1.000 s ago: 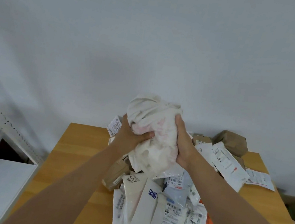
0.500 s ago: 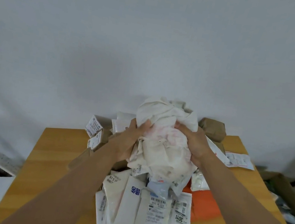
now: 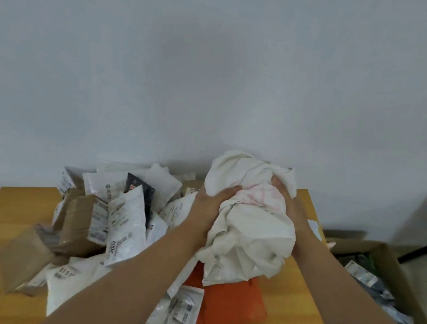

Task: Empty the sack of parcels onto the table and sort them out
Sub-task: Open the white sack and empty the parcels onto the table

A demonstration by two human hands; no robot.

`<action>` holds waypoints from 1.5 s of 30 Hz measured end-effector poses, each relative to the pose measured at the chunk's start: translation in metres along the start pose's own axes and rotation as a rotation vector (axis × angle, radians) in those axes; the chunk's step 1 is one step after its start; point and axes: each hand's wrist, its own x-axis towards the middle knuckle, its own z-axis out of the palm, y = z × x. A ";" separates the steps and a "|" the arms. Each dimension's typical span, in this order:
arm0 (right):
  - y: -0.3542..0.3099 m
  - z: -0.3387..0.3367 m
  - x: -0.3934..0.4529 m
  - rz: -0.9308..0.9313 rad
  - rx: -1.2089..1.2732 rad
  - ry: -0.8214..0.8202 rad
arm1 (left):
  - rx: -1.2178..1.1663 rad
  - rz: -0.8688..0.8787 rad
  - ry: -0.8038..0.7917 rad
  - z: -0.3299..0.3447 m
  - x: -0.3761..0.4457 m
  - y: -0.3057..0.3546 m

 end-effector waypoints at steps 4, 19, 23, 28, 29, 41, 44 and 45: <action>0.015 -0.069 0.020 0.220 0.210 -0.192 | 0.121 0.220 0.019 0.064 0.024 0.004; 0.069 -0.262 0.145 0.183 0.038 0.185 | 0.361 -0.211 -0.115 0.215 0.111 -0.095; 0.102 -0.278 0.177 0.242 -0.066 0.233 | 1.018 -0.068 -0.353 0.229 0.133 -0.165; 0.128 -0.272 0.205 0.209 -0.101 0.157 | 1.435 0.010 -0.449 0.223 0.154 -0.207; 0.129 -0.268 0.208 0.211 -0.083 0.140 | 1.478 0.056 -0.382 0.222 0.154 -0.213; 0.159 -0.217 0.217 0.318 -0.049 0.091 | 1.536 0.112 -0.527 0.202 0.111 -0.222; 0.169 -0.206 0.207 0.317 0.062 0.175 | 1.564 0.170 -0.560 0.195 0.107 -0.223; 0.170 -0.199 0.199 0.320 0.114 0.243 | 1.551 0.163 -0.559 0.195 0.106 -0.223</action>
